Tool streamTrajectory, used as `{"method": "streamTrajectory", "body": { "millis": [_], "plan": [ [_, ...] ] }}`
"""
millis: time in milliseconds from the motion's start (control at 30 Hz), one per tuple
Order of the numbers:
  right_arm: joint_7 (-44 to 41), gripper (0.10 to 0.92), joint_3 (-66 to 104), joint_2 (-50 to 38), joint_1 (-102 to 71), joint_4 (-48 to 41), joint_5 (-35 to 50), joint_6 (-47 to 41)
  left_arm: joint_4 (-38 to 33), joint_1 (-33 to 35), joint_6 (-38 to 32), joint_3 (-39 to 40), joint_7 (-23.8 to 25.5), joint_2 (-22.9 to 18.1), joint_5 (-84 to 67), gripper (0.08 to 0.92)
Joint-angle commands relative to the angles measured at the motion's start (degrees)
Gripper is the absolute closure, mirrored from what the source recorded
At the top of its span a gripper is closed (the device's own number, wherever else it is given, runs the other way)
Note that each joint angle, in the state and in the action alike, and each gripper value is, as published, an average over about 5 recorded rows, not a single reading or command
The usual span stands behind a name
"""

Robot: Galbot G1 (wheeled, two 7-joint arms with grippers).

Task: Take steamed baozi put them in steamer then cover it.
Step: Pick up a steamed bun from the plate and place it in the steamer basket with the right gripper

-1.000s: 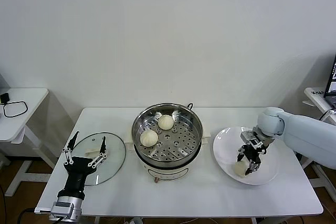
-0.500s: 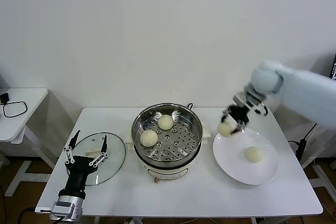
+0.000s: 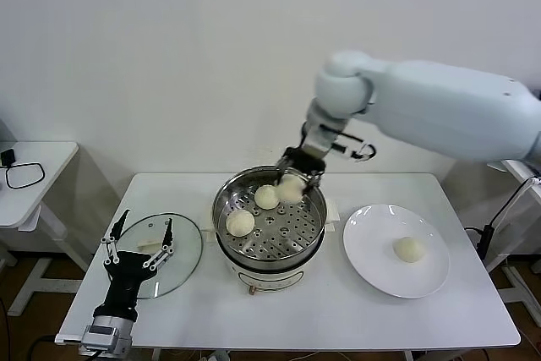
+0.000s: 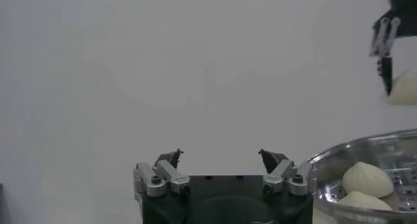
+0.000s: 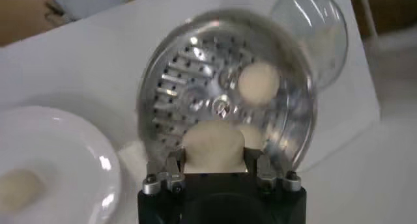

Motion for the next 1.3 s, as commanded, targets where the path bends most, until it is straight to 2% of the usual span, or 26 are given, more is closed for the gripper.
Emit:
{"method": "streamTrajectory", "body": {
  "millis": [33,367,833,933,1133,1300],
  "plan": [
    [1.4,0.397,-1.0,7.1,-2.8,3.1,-9.7,10.0,0.2,-0.1,-0.1,0.1,0.0,0.0,-0.1,0.177],
    [1.8,0.384,-1.3,7.0,-7.7,2.2,-17.1,13.1,0.4,-0.3,-0.1,0.2,-0.3,0.0,-0.3,0.177],
    [1.2,0.372,-1.0,7.6,-12.6,1.5,-20.2,12.8,0.8,-0.3,-0.5,-0.4,-0.5,0.0,-0.7,0.177],
    [1.4,0.341,-0.9,7.7,-13.2,1.2,-21.0,12.7,0.9,-0.2,-0.5,-0.5,-0.5,0.0,-0.7,0.177],
    [1.5,0.23,-0.3,7.0,-13.4,1.4,-21.3,12.1,0.8,-0.3,-0.5,-0.6,-0.5,0.0,-0.9,0.177],
    [1.4,0.204,3.5,4.2,-12.6,1.9,-20.5,11.3,0.8,-0.4,-0.5,-0.5,-0.5,0.0,-0.9,0.177]
  ]
}}
